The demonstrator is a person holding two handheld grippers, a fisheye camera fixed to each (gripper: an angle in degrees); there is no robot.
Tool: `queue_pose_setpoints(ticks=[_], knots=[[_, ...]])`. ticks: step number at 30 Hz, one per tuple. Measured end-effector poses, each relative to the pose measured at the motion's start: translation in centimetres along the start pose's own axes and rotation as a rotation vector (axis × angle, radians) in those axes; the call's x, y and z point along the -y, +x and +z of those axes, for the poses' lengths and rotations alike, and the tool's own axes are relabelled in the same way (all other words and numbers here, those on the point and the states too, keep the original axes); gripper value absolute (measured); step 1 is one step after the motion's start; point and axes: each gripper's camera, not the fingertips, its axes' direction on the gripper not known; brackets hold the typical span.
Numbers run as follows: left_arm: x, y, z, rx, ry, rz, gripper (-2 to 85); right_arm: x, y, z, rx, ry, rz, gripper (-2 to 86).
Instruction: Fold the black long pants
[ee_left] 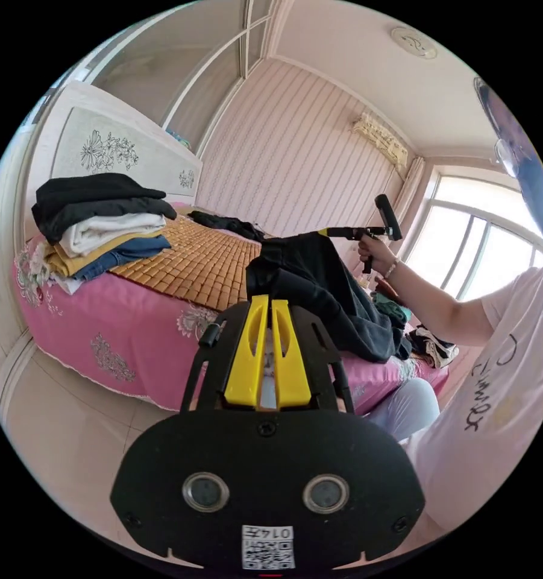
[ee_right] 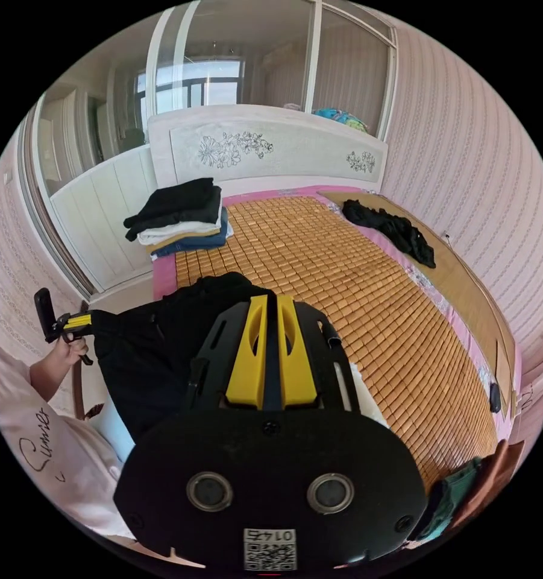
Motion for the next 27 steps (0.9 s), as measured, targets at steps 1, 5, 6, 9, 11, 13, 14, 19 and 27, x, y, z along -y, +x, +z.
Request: queue_pose_setpoints(ticks=[1,5,6,9,11,13,14,19,27], knots=[[1.0,-0.7,0.0,0.031,0.017,0.001,-0.2,2.9,0.1,-0.1,0.0,0.048,-0.014,2.0],[5.0,-6.8,2.9,0.346,-0.026,-0.065,3.6,9.8,2.5,7.4,0.047,-0.077,0.111,3.4],[5.0,-8.5,2.7,0.343,-0.038,-0.133,3.9,9.7,2.9,8.9,0.068,-0.131,0.15,3.7],[2.6,-9.3,0.8,0.337,0.022,-0.164,4.4,5.8,3.5,12.6,0.16,-0.239,0.194,5.2],[1.2,-7.9,0.4,0.308,-0.007,-0.132,4.5,0.1,3.8,11.4,0.162,-0.212,0.165,5.7],[-0.2,-5.6,0.5,0.184,-0.004,-0.088,4.7,-5.2,4.1,9.4,0.12,-0.191,0.163,5.4],[-1.1,-3.5,0.7,0.064,0.034,-0.038,4.8,-8.9,4.1,7.8,0.098,-0.182,0.175,4.8],[-2.5,5.5,0.5,-0.075,0.204,0.144,5.5,-22.7,3.6,0.0,0.006,-0.148,0.321,2.8],[-1.6,12.5,0.4,-0.364,0.343,0.129,9.0,-38.2,3.3,-12.7,-0.349,-0.076,0.591,3.1]])
